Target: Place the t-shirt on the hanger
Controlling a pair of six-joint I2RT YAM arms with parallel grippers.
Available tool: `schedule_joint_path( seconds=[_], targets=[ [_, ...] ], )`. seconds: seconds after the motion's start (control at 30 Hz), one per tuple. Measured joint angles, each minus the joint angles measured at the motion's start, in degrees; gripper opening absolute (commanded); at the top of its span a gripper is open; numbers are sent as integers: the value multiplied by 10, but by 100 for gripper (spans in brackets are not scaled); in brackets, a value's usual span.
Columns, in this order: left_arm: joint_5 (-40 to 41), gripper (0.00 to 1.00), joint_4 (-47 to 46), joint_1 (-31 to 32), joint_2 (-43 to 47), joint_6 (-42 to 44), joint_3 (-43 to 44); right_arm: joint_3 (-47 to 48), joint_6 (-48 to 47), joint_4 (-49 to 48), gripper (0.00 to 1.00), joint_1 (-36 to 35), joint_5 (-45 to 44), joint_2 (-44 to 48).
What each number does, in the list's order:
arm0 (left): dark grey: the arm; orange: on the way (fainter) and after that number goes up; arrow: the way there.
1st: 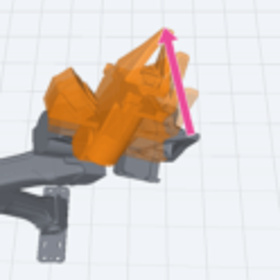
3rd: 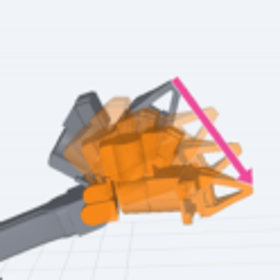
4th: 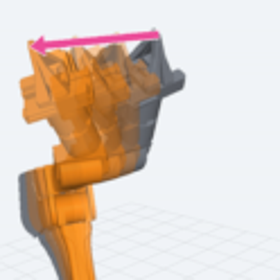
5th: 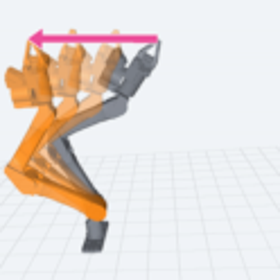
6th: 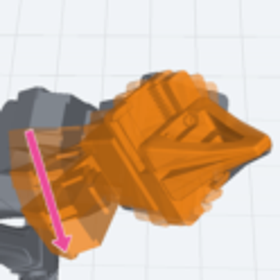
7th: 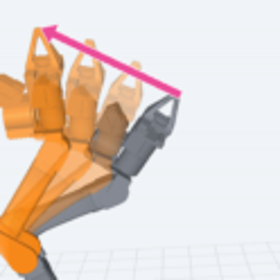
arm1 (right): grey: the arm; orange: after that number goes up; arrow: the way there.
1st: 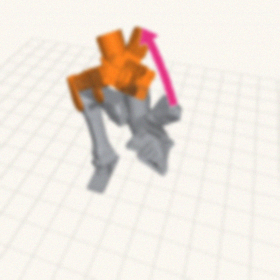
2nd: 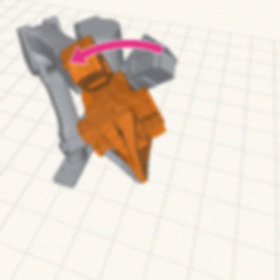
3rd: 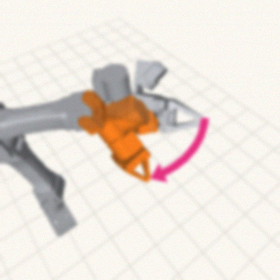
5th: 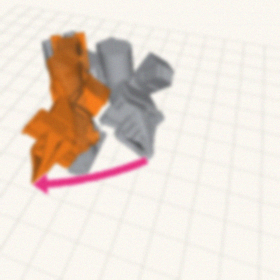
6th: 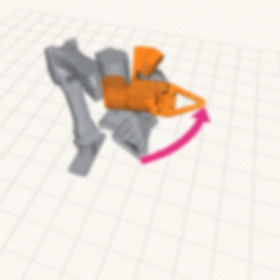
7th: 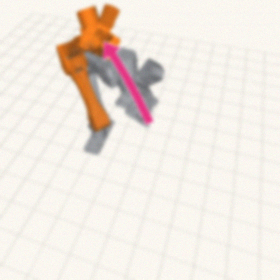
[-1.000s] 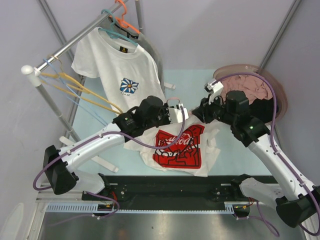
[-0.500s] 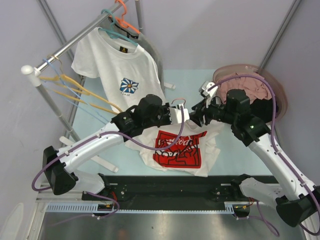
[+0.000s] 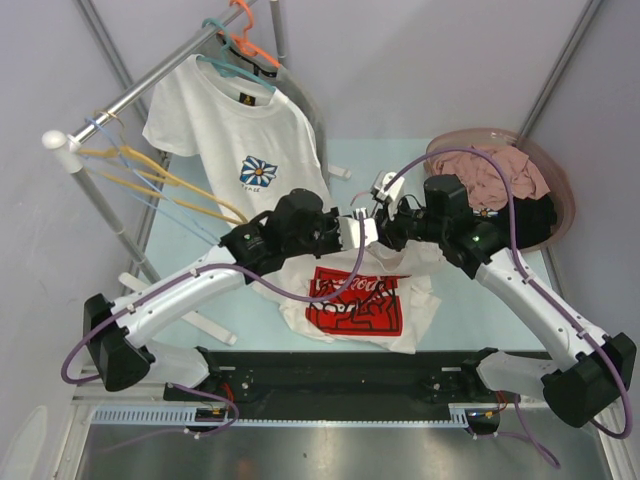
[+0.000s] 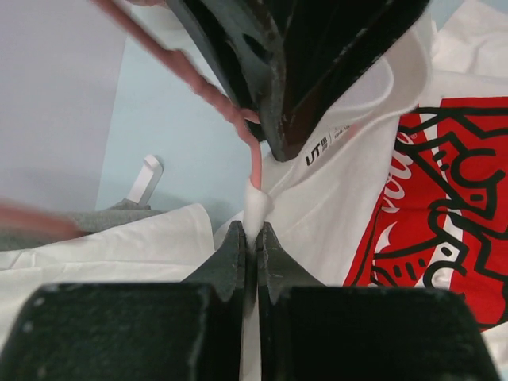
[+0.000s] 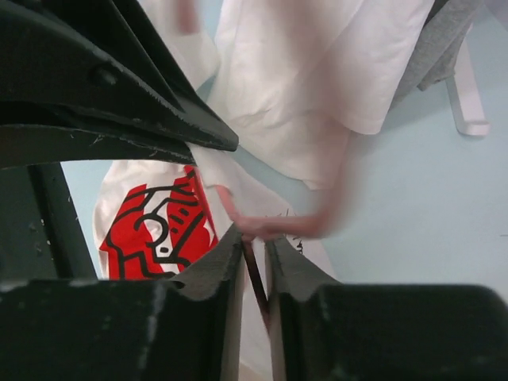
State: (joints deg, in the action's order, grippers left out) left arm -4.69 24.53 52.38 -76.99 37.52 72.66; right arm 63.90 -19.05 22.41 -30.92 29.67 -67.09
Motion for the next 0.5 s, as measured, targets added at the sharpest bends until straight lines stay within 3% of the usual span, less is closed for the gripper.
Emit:
schedule_joint_path(
  seconds=[0.23,0.4,0.5],
  targets=[
    [-11,0,-9,-7,11,-3,-4,0,-34,8,0,22,33,2],
    [-73,11,-38,-30,11,-16,-4,0,-52,15,0,64,92,18],
    [-87,12,-30,-48,20,-15,-4,0,-67,28,0,90,106,38]
  ],
)
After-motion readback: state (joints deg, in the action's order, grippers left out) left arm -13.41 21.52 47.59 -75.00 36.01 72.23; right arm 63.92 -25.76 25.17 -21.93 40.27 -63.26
